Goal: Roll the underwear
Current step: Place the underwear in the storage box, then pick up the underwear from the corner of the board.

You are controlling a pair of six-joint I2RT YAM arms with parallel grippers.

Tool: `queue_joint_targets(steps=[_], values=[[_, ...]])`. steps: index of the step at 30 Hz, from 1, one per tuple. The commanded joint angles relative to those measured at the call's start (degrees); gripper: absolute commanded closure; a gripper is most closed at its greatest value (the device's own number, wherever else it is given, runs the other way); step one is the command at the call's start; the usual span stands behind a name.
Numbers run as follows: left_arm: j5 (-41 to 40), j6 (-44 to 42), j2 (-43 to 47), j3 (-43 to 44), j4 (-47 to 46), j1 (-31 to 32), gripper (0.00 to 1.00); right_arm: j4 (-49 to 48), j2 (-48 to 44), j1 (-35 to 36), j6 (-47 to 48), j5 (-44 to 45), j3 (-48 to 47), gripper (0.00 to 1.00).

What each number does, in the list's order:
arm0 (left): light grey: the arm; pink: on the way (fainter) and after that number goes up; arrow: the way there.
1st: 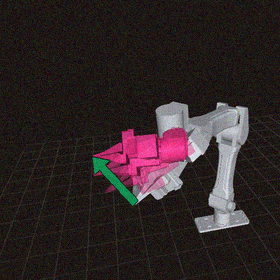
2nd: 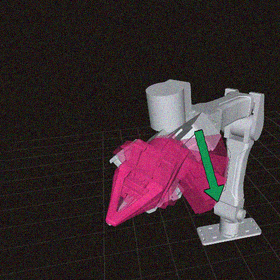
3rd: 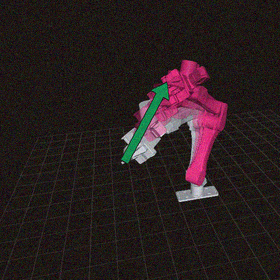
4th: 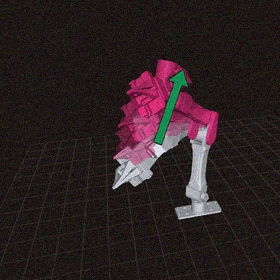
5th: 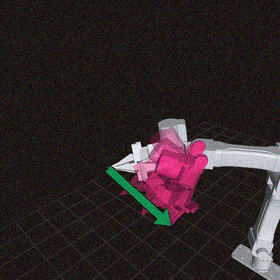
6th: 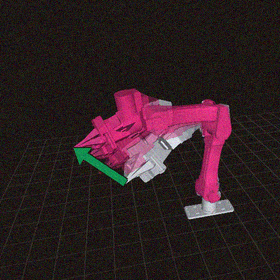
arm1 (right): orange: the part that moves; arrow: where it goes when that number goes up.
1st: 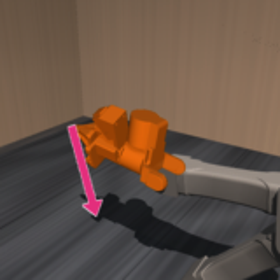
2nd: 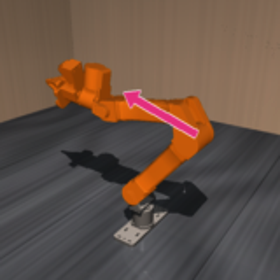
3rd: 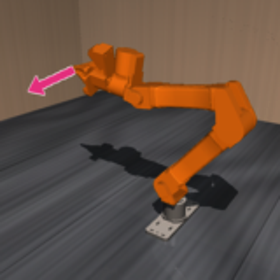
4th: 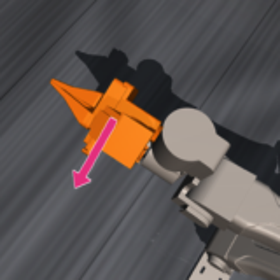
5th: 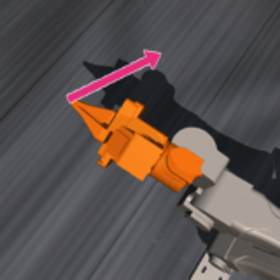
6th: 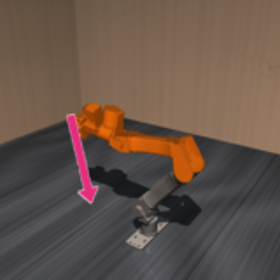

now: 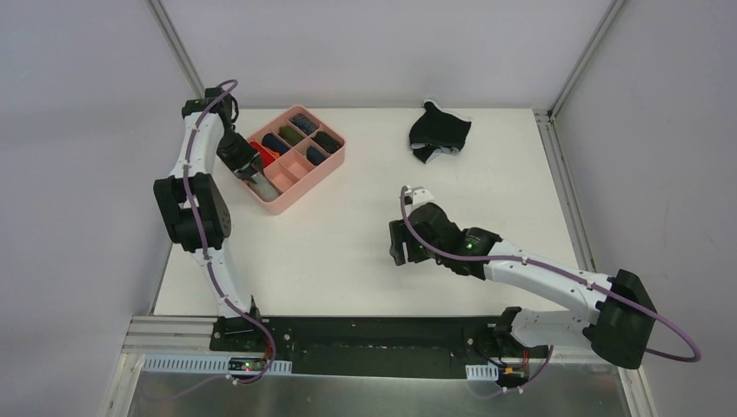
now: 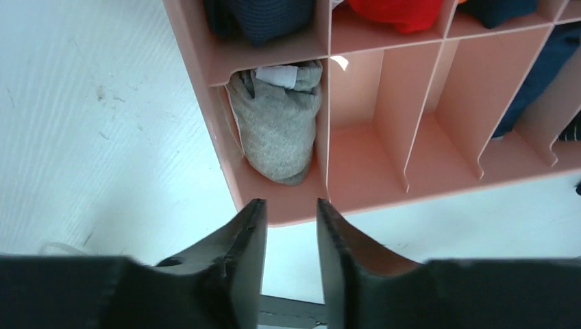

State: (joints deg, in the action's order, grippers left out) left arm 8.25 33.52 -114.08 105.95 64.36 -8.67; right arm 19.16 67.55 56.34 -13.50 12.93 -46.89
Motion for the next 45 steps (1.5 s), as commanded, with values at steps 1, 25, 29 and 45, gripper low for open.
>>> queue_joint_targets(steps=[1, 25, 29, 45], values=[[-0.6, -0.7, 4.8, -0.9, -0.7, 0.5, 0.74, -0.8, 0.5, -0.2, -0.2, -0.6, -0.9, 0.30], [-6.8, -5.0, 3.5, -3.1, -7.1, 0.5, 1.00, 2.1, -4.0, -9.5, -4.8, 7.4, -8.7, 0.16], [-4.9, -5.5, 14.0, -5.5, -7.1, 1.6, 0.86, 3.0, -4.6, -18.9, -9.4, 6.3, -11.5, 0.09], [3.0, 4.1, 36.0, -27.9, -13.5, 22.9, 0.59, 4.1, 39.3, -49.5, -22.6, -8.5, -44.7, 0.08]])
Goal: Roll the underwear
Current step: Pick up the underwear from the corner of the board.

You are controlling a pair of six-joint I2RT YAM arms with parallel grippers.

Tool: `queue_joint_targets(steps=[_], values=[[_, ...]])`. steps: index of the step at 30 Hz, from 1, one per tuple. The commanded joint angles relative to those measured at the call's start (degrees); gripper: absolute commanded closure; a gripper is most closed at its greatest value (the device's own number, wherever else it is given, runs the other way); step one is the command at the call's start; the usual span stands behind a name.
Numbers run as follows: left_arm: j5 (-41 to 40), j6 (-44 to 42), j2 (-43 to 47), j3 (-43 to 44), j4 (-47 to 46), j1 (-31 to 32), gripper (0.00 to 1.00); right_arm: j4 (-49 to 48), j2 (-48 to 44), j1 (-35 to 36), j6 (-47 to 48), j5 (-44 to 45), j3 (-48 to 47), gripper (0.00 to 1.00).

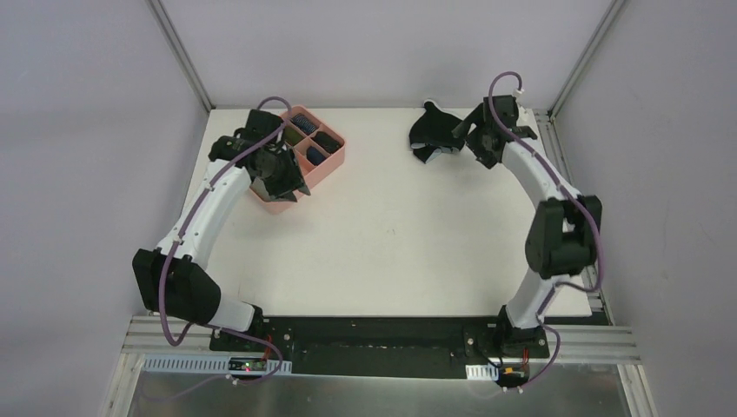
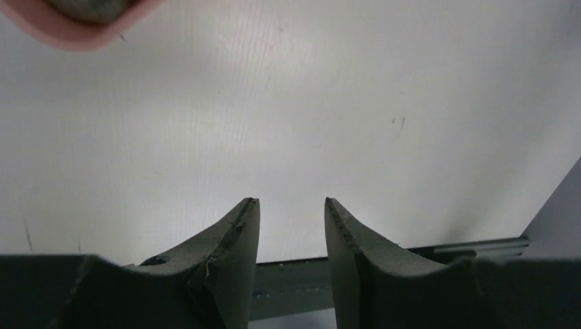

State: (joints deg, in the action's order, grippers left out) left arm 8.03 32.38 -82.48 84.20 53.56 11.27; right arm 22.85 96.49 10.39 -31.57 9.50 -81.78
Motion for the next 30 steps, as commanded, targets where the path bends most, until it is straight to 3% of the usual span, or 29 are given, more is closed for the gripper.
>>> queue_joint_targets(steps=[1, 8, 12, 15, 16, 17, 19, 23, 30], values=[[4.1, 5.6, 5.5, -7.8, -3.6, 3.5, 0.59, 0.5, 13.6, -4.5, -5.2, -5.7, -12.5, 0.08], [5.3, 6.0, 9.1, -12.1, -4.6, 4.2, 0.49, 3.0, 30.7, -7.4, -8.4, -11.8, -27.1, 0.10], [5.1, 6.1, 8.5, -12.0, -4.6, 4.2, 0.49, 2.9, 36.2, -7.5, -10.2, -16.1, -32.1, 0.22], [4.9, 6.1, 7.8, -12.0, -4.6, 4.2, 0.49, -0.3, 38.1, -7.6, -12.8, -20.6, -32.4, 0.38], [4.9, 6.1, 7.6, -12.0, -4.6, 4.2, 0.49, -0.6, 38.4, -7.6, -12.9, -21.4, -32.6, 0.47], [4.9, 6.1, 7.5, -11.9, -4.6, 4.2, 0.49, -1.3, 38.3, -7.5, -13.0, -21.9, -32.5, 0.59], [4.6, 6.1, 7.7, -12.0, -4.6, 4.2, 0.50, -1.2, 37.2, -7.6, -12.6, -21.8, -32.3, 0.98], [4.2, 5.9, 8.2, -12.1, -4.6, 4.2, 0.50, -1.4, 28.6, -7.6, -8.6, -18.4, -28.9, 1.00], [4.2, 5.5, 9.5, -12.3, -4.6, 4.2, 0.49, 5.8, 8.5, -7.6, 7.0, -14.3, -27.8, 1.00]])
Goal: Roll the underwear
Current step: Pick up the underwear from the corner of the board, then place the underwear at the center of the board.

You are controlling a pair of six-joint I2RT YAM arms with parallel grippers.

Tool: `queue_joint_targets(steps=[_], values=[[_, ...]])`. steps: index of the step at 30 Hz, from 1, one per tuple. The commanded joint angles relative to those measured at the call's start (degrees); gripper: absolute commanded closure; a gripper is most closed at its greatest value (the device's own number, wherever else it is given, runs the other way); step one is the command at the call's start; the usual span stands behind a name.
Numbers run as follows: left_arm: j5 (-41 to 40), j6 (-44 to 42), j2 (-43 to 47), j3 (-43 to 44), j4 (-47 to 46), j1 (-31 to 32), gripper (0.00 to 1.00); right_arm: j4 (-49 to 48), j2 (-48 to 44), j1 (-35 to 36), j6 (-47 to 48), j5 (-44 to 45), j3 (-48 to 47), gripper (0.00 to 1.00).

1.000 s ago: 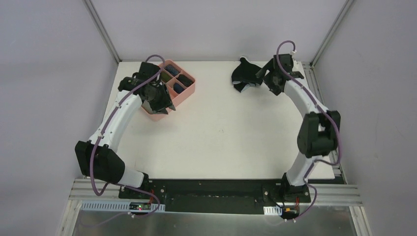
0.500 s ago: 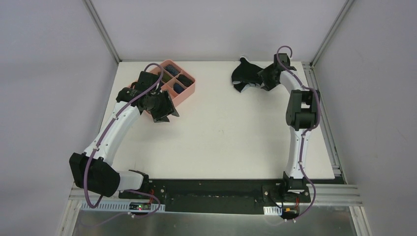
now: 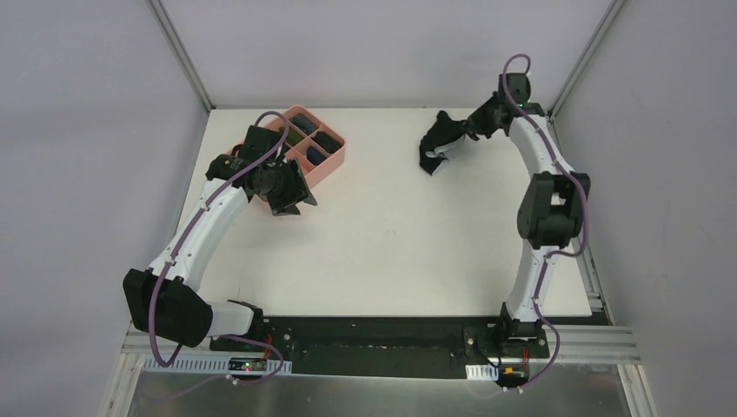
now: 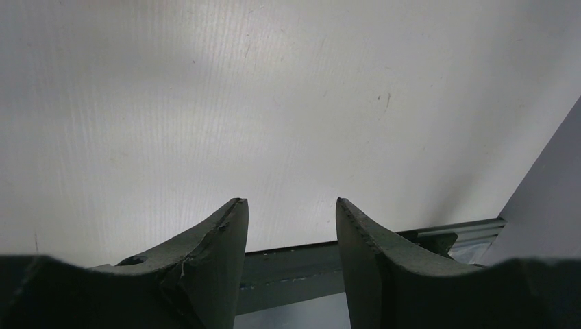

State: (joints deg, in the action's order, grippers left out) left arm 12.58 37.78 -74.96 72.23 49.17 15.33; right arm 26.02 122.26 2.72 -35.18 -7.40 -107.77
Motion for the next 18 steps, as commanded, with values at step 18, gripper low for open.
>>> queue_joint_targets(steps=[18], values=[[-10.6, -2.0, 8.4, 0.9, 7.7, -0.6, 0.44, 9.9, -28.0, 34.2, 20.5, -5.7, 17.8, 0.80]])
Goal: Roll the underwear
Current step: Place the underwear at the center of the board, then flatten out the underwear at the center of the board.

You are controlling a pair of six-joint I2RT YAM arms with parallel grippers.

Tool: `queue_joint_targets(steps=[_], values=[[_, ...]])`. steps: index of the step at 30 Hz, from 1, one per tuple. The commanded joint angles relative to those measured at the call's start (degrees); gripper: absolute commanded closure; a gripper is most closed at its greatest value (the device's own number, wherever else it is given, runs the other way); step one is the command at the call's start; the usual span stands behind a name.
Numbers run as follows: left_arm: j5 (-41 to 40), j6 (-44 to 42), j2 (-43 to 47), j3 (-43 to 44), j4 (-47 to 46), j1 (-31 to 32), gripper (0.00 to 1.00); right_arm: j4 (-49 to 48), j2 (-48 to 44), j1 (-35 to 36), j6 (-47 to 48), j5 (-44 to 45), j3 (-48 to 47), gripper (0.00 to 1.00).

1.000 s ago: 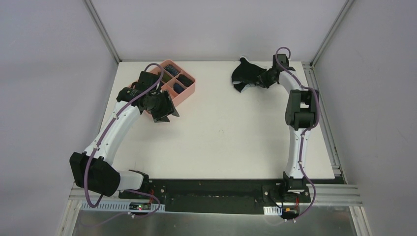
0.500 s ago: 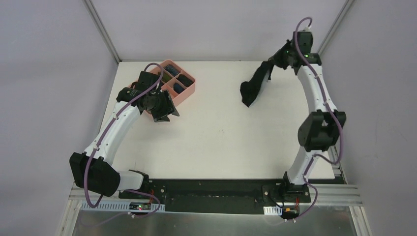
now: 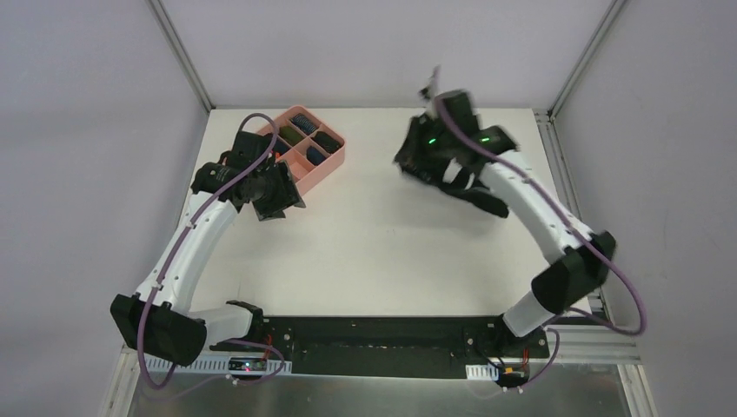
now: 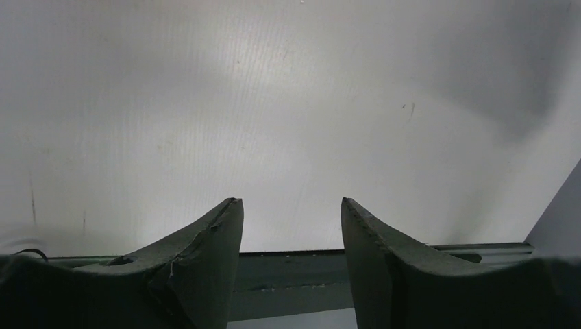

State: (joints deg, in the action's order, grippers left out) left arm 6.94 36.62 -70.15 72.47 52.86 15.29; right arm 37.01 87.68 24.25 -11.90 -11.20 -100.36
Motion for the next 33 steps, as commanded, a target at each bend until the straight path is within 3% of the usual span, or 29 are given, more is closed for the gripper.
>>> queue_joint_targets(steps=[1, 4, 8, 10, 13, 17, 21, 26, 29, 33], values=[[-5.2, -0.6, 4.2, 0.0, 4.2, -0.5, 0.43, -1.9, 8.8, 17.2, -4.9, -3.3, 11.7, 0.75], [-5.0, -0.1, 5.5, -1.7, 4.5, -0.5, 0.33, -0.2, 12.4, 24.3, -6.4, -1.1, 12.2, 0.58], [-1.8, -0.3, 4.7, -3.8, 4.2, -0.5, 0.29, 0.1, 4.7, 23.4, -6.6, 3.6, 15.9, 0.32], [0.4, 0.0, 3.4, -5.0, 3.1, 0.0, 0.29, 0.3, -0.5, 21.5, -6.1, 6.2, 18.9, 0.25], [1.0, 1.0, 1.6, -7.3, 0.3, 3.5, 0.31, 0.0, -8.0, 16.8, -7.6, 8.2, 26.2, 0.27], [-2.9, 0.6, -2.4, -8.0, -3.4, 12.0, 0.33, -4.8, -19.1, 5.5, -17.0, 6.6, 43.3, 0.47], [-9.9, -0.9, -8.3, -10.5, -8.0, 19.6, 0.38, -10.4, -31.1, -4.6, -28.9, 1.5, 59.7, 0.45], [-11.6, -3.1, -9.8, -15.1, -18.8, 23.9, 0.37, -8.1, -43.0, -5.7, -37.8, 4.2, 70.6, 0.42], [-9.9, -2.8, -12.3, -14.4, -19.5, 23.5, 0.34, -4.7, -47.4, -5.8, -42.4, 6.9, 73.8, 0.42], [-9.5, 0.3, -17.0, -14.3, -22.1, 23.4, 0.41, -6.4, -50.5, -6.1, -47.6, 5.5, 78.3, 0.43]])
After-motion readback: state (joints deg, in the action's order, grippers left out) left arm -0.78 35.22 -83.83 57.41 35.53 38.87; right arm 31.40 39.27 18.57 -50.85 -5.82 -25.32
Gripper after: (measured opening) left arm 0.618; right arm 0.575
